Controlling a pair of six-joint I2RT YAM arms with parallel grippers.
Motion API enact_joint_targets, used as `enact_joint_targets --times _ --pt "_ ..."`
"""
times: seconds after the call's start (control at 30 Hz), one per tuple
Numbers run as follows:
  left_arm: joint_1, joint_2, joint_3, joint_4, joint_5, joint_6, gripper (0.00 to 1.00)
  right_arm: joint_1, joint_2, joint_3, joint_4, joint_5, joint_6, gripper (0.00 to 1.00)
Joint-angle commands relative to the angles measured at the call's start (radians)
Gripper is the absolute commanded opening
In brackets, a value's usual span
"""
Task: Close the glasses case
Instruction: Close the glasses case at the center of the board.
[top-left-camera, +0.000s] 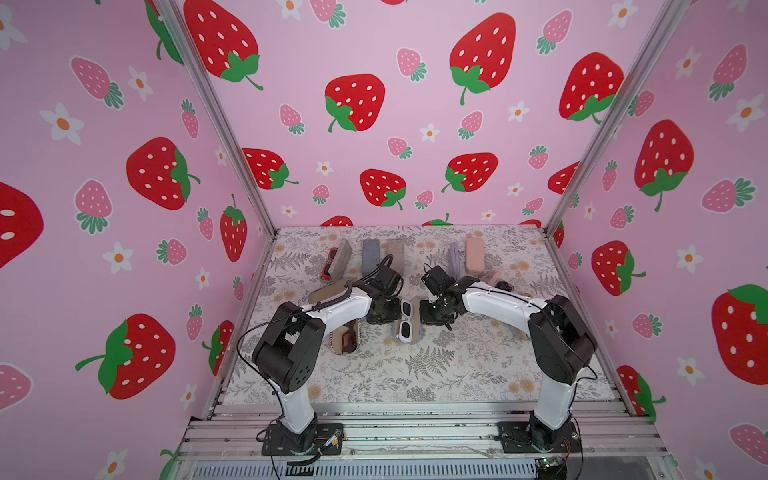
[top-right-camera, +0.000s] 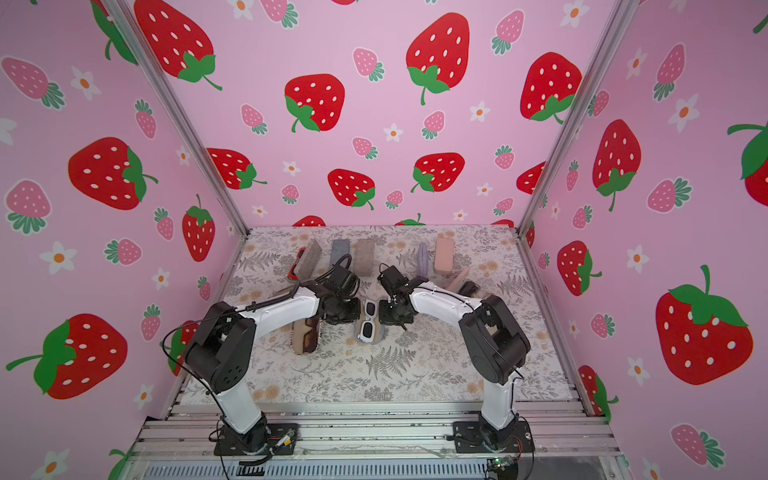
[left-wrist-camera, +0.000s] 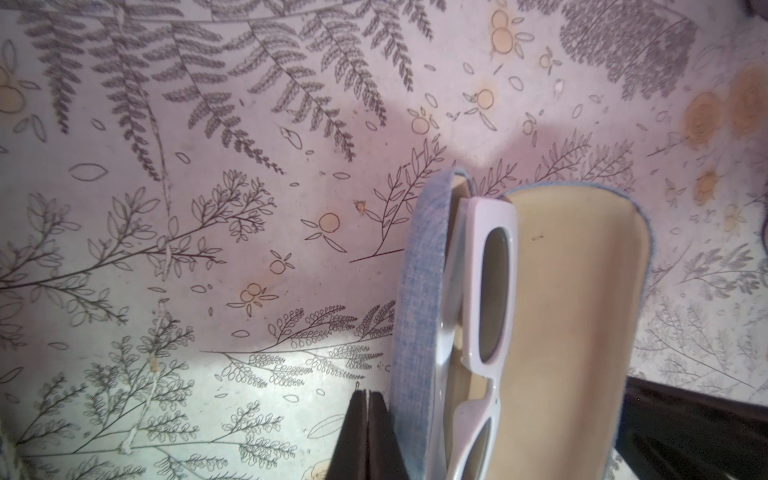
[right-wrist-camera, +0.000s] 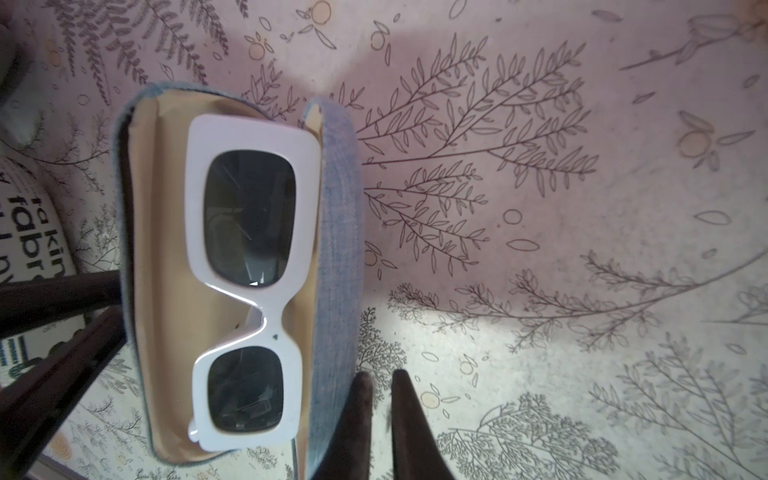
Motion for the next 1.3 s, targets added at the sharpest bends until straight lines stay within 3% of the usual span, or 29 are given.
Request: enact_joint_targets --times 0.0,1.27 --pt "-0.005 0.006 -0.003 0.023 0.034 -0.021 0.00 0.001 0.014 0.026 0.016 -0.038 0.006 0.14" --pt "-0.092 0.057 0.128 0.004 0.063 -0.032 0.00 0.029 0.030 0.091 0.087 -0.230 -0.092 0.14"
